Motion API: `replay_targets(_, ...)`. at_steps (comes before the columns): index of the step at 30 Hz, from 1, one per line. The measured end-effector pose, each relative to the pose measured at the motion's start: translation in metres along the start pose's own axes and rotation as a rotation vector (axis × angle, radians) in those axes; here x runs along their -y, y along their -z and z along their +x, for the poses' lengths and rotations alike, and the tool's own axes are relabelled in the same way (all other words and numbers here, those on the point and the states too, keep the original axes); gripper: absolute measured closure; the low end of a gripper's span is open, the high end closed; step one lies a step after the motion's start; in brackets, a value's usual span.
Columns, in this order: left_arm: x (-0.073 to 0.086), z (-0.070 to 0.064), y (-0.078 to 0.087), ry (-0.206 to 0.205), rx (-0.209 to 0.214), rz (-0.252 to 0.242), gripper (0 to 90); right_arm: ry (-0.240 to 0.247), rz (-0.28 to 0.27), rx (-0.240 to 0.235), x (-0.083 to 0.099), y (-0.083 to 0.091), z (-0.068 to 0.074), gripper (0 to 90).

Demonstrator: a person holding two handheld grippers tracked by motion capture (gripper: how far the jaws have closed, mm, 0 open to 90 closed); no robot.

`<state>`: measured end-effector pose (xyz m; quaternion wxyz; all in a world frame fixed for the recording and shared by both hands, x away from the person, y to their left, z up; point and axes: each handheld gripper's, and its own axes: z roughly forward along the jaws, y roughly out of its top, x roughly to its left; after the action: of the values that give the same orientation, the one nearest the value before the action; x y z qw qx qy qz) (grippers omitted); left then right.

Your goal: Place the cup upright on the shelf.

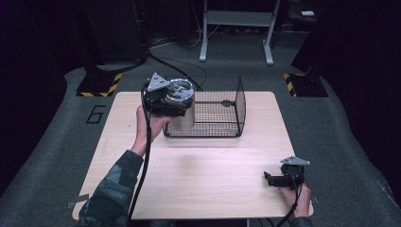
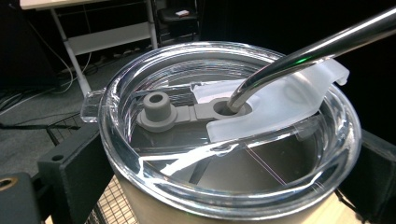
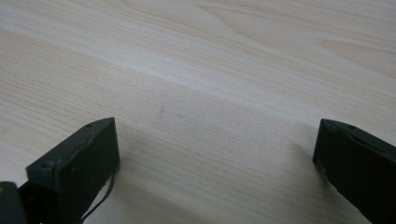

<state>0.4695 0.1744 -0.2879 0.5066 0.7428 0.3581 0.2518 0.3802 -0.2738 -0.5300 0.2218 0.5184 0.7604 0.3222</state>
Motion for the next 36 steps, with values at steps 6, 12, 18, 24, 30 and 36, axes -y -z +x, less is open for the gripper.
replay_targets(6, -0.007, 0.003, -0.013, -0.006, -0.012, 0.006, 3.9, 0.0, -0.001, 0.0, 0.0, 0.0, 0.0, 0.0)
replay_targets(12, -0.014, 0.003, -0.027, -0.01, -0.024, 0.012, 3.8, 0.0, -0.001, 0.0, 0.0, 0.0, 0.0, 0.0)
replay_targets(18, -0.017, 0.005, -0.045, -0.005, -0.045, 0.02, 3.9, 0.0, -0.002, 0.0, 0.0, 0.0, 0.0, 0.0)
replay_targets(24, -0.018, 0.005, -0.063, 0.023, -0.06, 0.015, 3.8, 0.0, -0.005, 0.0, 0.0, 0.0, 0.0, 0.0)
replay_targets(30, -0.015, 0.005, -0.081, 0.046, -0.075, 0.02, 3.8, -0.007, -0.001, 0.002, 0.0, 0.0, 0.0, 0.0)
replay_targets(36, -0.012, 0.005, -0.095, 0.052, -0.095, 0.029, 3.9, -0.006, 0.006, -0.003, 0.0, 0.0, 0.0, 0.0)
